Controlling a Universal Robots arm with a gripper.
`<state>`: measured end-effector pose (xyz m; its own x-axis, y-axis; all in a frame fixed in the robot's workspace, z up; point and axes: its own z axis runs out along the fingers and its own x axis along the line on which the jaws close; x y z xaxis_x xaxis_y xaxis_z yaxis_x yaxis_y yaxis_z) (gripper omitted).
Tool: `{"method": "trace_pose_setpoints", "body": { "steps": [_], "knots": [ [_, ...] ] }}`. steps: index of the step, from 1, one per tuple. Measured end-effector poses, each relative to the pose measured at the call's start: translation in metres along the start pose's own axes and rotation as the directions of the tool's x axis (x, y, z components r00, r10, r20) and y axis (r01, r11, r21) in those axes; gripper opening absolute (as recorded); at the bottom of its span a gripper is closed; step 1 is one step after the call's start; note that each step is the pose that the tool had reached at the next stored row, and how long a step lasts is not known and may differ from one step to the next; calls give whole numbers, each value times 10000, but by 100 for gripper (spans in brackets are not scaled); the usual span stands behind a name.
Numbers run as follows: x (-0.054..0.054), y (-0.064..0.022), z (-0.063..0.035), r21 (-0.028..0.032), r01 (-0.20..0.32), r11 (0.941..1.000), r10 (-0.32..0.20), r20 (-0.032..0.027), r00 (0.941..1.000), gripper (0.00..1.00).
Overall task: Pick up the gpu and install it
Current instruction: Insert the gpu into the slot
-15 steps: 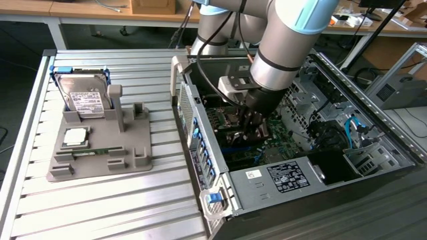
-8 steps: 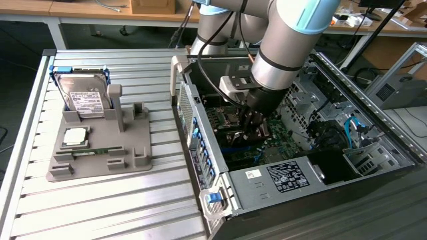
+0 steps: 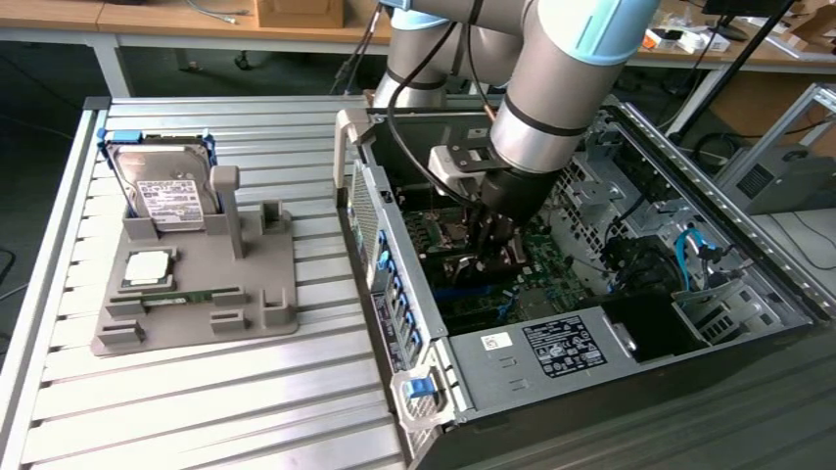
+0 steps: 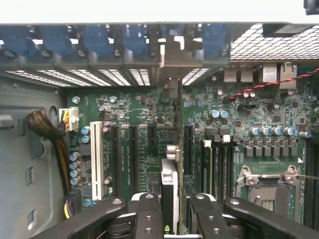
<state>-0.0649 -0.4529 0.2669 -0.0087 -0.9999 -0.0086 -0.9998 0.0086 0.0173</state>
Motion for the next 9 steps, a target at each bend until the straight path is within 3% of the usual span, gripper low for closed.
{"method": "trace_pose_setpoints", "body": {
  "steps": [9],
  "knots": [
    [15,6,27,0,-25,10000,25,2,10000,27]
  ]
}}
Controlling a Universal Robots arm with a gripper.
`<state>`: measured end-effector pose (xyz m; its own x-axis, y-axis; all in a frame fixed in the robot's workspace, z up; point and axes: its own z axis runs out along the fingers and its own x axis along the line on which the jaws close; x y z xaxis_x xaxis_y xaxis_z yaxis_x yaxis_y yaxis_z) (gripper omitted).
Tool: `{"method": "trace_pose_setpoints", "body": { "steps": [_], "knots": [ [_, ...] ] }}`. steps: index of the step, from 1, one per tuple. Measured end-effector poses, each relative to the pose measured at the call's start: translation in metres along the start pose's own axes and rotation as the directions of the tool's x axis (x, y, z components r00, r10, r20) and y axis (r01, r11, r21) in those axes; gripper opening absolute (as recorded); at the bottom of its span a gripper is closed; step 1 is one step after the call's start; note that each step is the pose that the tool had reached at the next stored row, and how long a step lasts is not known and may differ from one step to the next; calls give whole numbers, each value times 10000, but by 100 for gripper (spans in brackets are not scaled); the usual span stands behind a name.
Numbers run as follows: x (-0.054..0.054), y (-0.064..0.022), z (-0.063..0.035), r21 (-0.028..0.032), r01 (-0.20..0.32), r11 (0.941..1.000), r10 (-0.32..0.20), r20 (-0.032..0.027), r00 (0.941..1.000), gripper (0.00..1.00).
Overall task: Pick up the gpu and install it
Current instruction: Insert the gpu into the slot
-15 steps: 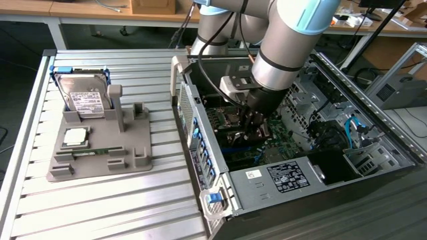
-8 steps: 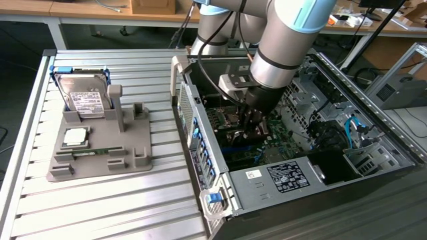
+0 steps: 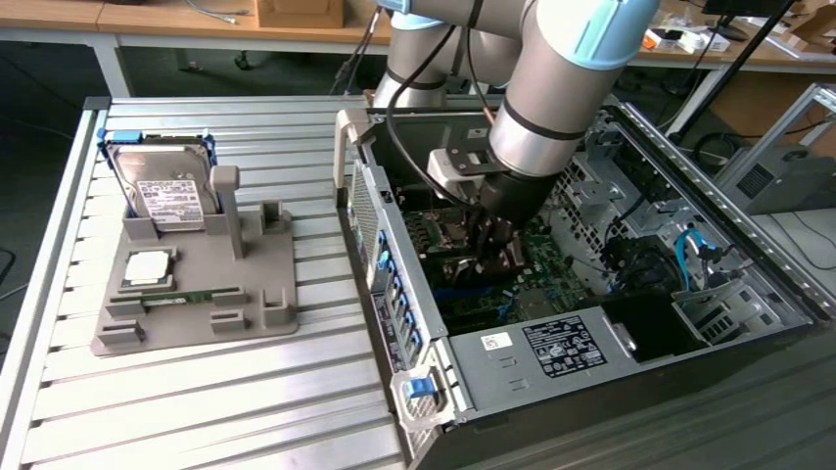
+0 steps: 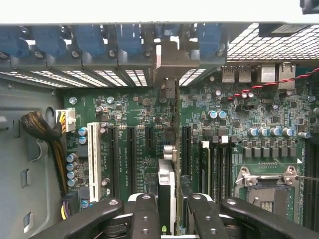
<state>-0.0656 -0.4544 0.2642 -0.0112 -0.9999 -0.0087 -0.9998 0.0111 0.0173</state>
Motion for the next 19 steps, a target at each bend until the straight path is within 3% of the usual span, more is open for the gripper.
{"method": "trace_pose_setpoints", "body": {
  "steps": [19],
  "knots": [
    [40,76,49,-1,-10,10000,10,-3,10000,27]
  ]
}}
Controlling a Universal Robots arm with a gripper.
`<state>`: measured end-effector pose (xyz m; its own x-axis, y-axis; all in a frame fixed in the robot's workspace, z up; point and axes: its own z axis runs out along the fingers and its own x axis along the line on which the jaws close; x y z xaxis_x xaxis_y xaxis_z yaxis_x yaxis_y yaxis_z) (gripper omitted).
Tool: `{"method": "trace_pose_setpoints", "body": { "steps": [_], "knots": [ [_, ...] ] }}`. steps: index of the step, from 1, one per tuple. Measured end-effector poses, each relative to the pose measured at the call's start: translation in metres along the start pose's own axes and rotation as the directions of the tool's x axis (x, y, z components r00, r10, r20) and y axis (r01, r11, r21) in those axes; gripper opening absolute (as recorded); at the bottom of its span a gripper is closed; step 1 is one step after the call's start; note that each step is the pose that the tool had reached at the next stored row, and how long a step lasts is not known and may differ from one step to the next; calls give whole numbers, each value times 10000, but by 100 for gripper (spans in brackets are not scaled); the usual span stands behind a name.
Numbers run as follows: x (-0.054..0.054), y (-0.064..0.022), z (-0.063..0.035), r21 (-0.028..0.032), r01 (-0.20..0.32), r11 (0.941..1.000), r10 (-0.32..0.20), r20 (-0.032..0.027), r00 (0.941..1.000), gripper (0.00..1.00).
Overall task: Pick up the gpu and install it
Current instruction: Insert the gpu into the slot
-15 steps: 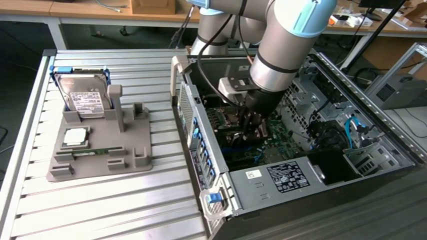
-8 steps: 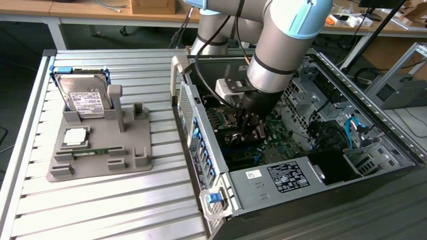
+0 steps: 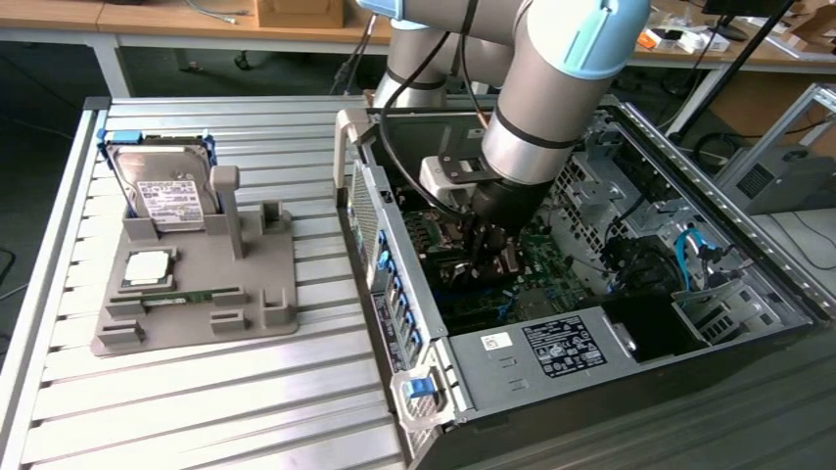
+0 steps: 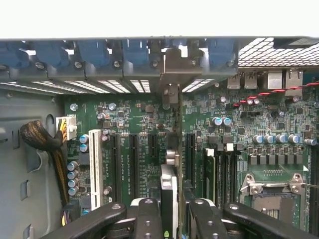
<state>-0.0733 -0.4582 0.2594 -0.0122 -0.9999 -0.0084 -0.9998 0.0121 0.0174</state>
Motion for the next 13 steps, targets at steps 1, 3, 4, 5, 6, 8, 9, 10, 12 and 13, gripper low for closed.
{"method": "trace_pose_setpoints", "body": {
  "steps": [1,3,4,5,6,8,9,10,12,13],
  "knots": [
    [0,0,0,-1,0,10000,0,0,10000,27],
    [0,0,1,0,0,10000,0,2,10000,27],
    [0,0,1,0,0,10000,0,2,10000,27],
    [0,0,1,0,0,10000,0,2,10000,27],
    [1,0,1,0,0,10000,0,2,10000,27],
    [1,-2,-1,1,0,10000,0,3,10000,27],
    [1,-2,-1,1,0,10000,0,4,10000,27],
    [1,-2,-1,1,0,10000,0,4,10000,27],
    [1,-2,-2,0,8,10000,-8,2,10000,27],
    [1,-2,-2,0,18,10000,-18,2,10000,27]
  ]
}}
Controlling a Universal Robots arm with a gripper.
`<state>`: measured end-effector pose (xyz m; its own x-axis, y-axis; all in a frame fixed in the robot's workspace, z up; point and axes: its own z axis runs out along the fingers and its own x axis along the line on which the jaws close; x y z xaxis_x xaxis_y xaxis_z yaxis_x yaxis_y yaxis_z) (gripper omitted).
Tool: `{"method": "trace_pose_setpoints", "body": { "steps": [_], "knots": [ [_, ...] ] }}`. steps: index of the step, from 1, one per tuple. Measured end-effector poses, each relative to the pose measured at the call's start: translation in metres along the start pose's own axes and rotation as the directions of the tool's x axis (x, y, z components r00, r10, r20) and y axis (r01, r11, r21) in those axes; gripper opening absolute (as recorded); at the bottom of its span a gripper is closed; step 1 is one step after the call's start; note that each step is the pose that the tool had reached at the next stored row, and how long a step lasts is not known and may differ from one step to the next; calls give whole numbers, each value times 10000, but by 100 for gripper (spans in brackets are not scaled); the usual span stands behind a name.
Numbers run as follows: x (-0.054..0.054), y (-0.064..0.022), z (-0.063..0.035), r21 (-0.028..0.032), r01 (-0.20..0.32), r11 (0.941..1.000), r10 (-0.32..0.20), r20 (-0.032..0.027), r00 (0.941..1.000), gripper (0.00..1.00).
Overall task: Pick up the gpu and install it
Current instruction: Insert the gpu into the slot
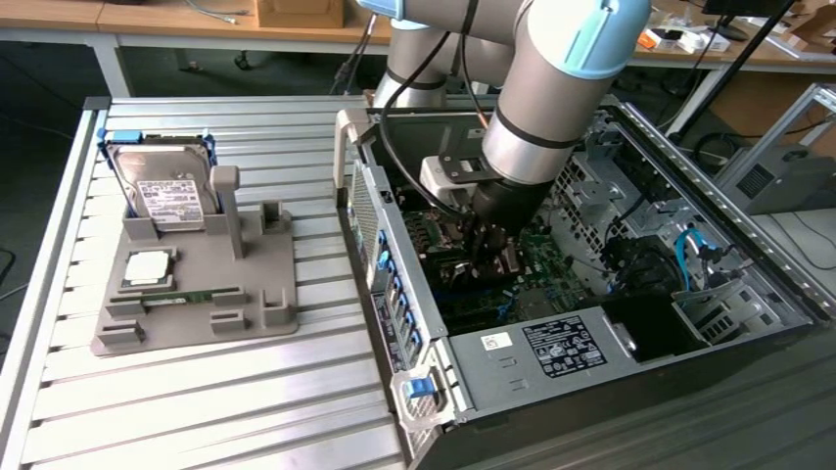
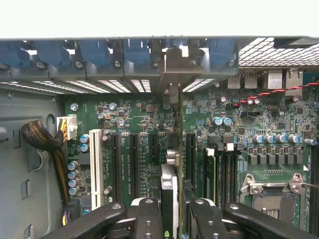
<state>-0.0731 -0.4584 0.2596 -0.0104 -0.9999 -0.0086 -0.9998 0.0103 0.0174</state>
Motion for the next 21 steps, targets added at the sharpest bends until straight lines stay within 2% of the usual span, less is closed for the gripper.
{"method": "trace_pose_setpoints", "body": {
  "steps": [10,16,17,21],
  "knots": [
    [0,0,-17,0,9,10000,-9,1,10000,27],
    [-1,-4,8,-30,9,10000,-9,-10,10000,27],
    [-5,-5,16,-26,8,10000,-8,6,10000,27],
    [-6,-5,14,-27,9,10000,-9,-1,10000,27]
  ]
}}
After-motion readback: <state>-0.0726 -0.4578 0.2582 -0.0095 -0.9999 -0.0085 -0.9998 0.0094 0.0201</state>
